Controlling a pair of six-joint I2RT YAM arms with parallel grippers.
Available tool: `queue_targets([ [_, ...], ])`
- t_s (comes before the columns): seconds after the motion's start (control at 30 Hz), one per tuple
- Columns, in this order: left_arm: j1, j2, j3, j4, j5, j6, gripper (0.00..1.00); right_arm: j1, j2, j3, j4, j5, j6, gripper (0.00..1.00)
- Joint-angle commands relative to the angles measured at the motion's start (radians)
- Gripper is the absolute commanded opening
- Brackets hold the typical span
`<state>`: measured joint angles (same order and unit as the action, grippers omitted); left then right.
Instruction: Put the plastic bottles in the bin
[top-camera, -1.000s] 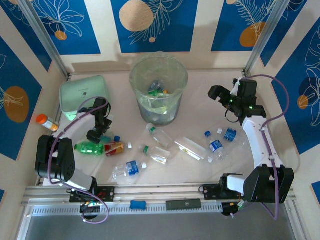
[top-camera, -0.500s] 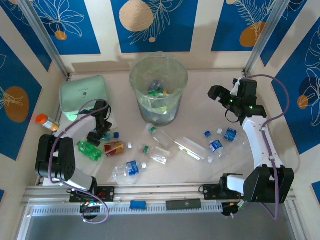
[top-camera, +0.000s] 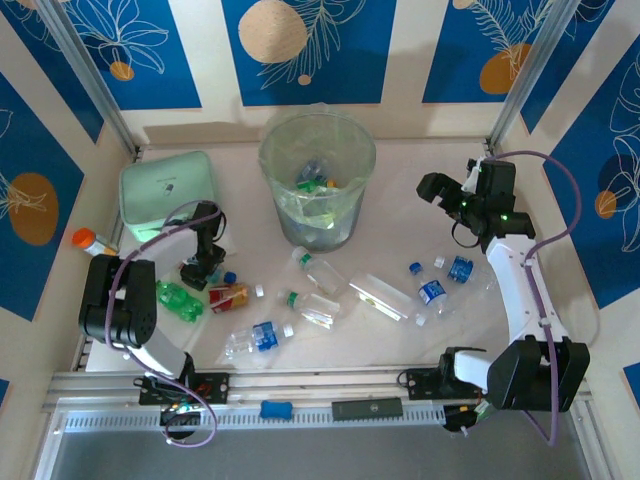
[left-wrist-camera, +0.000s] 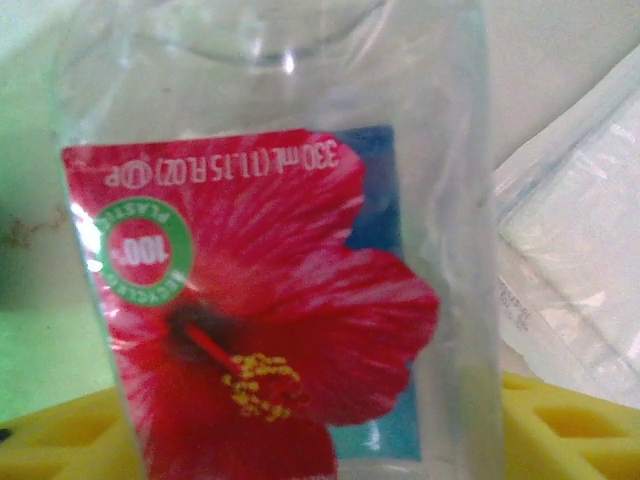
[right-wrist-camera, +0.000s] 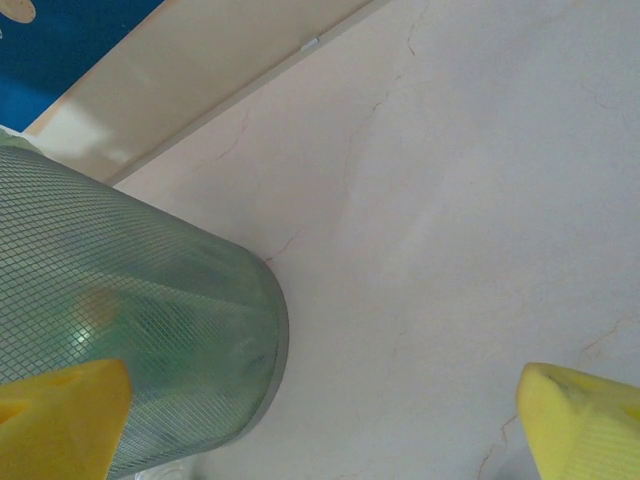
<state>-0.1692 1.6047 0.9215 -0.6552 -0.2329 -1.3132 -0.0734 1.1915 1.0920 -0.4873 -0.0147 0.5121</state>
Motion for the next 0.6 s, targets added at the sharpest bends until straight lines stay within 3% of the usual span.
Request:
queue_targets([
  [0.0,0.011,-0.014,0.005,-0.013,-0.008,-0.016,0.63,-0.002,-0.024,0.022,-0.017,0.006,-0.013,0.99],
  [0.13,0.011,-0.052,0.007,-0.024,-0.031,-0.026,0.56,0.0,-0.018,0.022,-0.008,-0.007,-0.006,0.99],
  [0.33,0.012,-0.127,0.033,-0.046,-0.06,-0.021,0.55,0.0,-0.014,0.029,-0.002,-0.014,0.002,0.99],
  [0.57,0.012,-0.238,0.091,-0.003,-0.095,0.091,0.54,0.003,0.007,0.024,0.016,-0.051,0.035,0.99],
])
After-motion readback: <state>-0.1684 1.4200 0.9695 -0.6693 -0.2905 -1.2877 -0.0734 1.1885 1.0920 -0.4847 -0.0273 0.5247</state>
